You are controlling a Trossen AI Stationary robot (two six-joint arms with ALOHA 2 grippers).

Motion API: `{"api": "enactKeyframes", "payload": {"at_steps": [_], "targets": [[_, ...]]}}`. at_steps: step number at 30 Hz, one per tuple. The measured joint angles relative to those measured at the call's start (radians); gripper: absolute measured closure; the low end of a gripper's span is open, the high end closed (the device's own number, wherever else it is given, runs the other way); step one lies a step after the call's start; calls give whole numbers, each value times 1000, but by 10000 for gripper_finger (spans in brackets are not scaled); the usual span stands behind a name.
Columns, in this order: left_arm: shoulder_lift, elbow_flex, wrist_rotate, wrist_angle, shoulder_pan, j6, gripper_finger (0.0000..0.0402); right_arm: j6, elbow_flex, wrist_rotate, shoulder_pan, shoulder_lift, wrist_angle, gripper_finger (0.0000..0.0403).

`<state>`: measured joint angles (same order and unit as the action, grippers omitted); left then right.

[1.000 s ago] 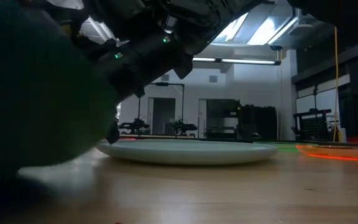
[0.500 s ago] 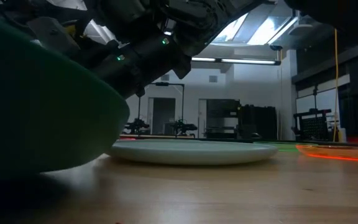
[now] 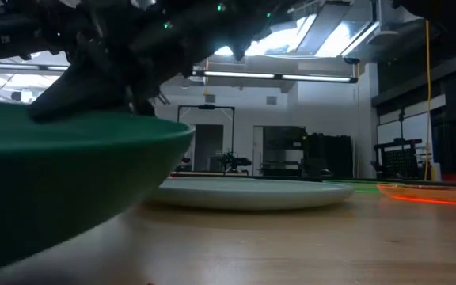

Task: Stack plastic plates
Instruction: Stack the green plate on top of the light blue plate

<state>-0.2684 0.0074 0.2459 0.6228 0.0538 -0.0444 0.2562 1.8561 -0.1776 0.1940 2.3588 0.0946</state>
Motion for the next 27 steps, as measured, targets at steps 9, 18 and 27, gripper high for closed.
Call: {"api": "enactKeyframes", "payload": {"at_steps": [9, 18, 27], "targets": [[0, 0, 0, 0, 0, -1, 399, -59, 1, 81, -37, -31, 104, 403], [0, 0, -2, 0, 0, -1, 399, -108, 1, 37, -59, -92, 215, 403], [0, 0, -4, -2, 0, -1, 399, -137, -31, 42, -64, -169, 240, 403]]}}
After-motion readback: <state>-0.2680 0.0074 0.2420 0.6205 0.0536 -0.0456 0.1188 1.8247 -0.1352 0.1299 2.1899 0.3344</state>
